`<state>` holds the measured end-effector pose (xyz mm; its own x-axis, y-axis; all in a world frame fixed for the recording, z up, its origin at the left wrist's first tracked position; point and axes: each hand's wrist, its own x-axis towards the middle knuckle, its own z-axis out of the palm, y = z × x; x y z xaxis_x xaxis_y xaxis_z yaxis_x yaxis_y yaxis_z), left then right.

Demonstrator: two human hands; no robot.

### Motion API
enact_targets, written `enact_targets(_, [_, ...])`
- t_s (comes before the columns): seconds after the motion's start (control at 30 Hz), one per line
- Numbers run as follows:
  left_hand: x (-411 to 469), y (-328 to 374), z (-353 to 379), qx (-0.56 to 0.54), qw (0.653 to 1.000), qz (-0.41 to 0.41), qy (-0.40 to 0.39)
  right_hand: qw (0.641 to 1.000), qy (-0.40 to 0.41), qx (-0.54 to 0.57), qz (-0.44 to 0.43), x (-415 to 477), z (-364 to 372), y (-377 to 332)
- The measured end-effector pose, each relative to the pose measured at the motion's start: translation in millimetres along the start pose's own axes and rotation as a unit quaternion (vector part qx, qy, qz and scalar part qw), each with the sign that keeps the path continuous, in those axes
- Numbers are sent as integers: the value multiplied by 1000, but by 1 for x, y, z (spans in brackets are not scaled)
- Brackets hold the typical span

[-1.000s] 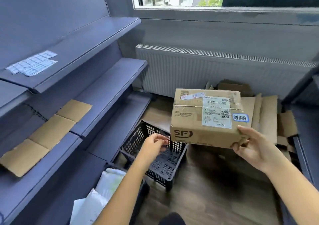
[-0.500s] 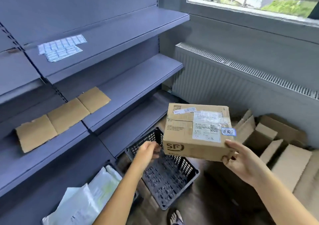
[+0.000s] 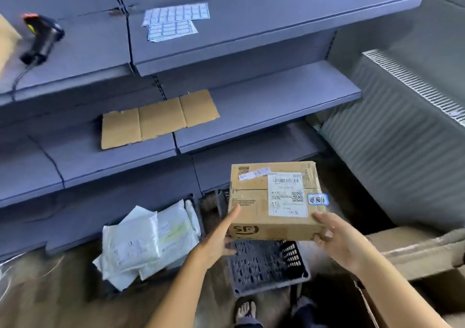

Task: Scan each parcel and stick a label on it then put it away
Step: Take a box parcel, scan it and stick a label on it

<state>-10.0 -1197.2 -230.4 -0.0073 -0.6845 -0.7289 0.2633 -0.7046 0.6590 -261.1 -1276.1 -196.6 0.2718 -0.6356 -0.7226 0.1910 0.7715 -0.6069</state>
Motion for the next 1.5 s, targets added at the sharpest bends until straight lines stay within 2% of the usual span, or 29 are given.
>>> enact_targets(0.13, [11,-17,16,-107,989,38,91,999,-38,-33,20,35,-5,-15])
enact_targets(0.27, [30,-29,36,-197,968,63,145,997,-60,-43,28,67,-19,-24])
enact_targets(0.4, [70,-50,30,-238,951,67,184,997,1,-8,76,115,-47,2])
enact_targets(0.5, [127,-76,9,-239,949,57,201,985,76,-33,150,166,-70,51])
enact_targets(0.63, [215,-113,-19,-226,955,40,190,968,98,-98,211,238,-92,127])
enact_targets(0.87, [356,-197,-45,-275,942,7,194,974,68,-95,193,350,-106,227])
enact_targets(1.0, [411,-245,-60,-293,935,0,198,977,29,-137,159,404,-117,248])
enact_targets(1.17, [466,-286,-80,-294,933,-4,209,976,19,-178,124,464,-118,267])
enact_targets(1.5, [535,-320,-104,-330,915,-8,231,976,-9,-179,121,530,-101,307])
